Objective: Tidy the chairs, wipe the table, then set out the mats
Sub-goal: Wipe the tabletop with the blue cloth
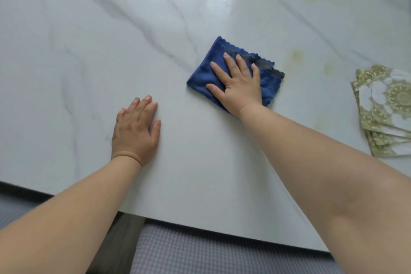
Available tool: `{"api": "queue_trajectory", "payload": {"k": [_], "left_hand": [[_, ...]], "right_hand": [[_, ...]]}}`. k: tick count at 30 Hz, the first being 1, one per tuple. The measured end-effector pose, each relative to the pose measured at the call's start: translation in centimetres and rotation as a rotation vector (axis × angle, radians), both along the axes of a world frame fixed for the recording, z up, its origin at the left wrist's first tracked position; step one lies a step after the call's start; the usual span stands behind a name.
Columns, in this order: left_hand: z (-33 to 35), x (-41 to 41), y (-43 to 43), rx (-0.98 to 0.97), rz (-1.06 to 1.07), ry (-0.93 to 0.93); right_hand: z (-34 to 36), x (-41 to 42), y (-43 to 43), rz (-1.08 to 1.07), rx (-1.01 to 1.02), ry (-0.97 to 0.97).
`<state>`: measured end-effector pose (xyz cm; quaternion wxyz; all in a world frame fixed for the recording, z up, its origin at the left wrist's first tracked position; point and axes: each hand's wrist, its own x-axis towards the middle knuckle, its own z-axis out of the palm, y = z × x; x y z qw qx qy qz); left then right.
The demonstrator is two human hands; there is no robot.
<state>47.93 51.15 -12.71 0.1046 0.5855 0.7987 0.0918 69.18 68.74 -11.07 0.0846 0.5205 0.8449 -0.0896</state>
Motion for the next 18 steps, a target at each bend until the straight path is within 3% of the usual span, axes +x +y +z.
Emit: {"api": "queue_trajectory", "payload": {"k": [13, 18], "left_hand": [[0.6, 0.5, -0.4, -0.094, -0.025, 0.013], [1.9, 3.6, -0.4, -0.108, -0.035, 0.003]], "right_hand": [[0.1, 6.6, -23.3, 0.321, -0.050, 0.051], [0.1, 10.8, -25.1, 0.404, -0.052, 0.064]]}}
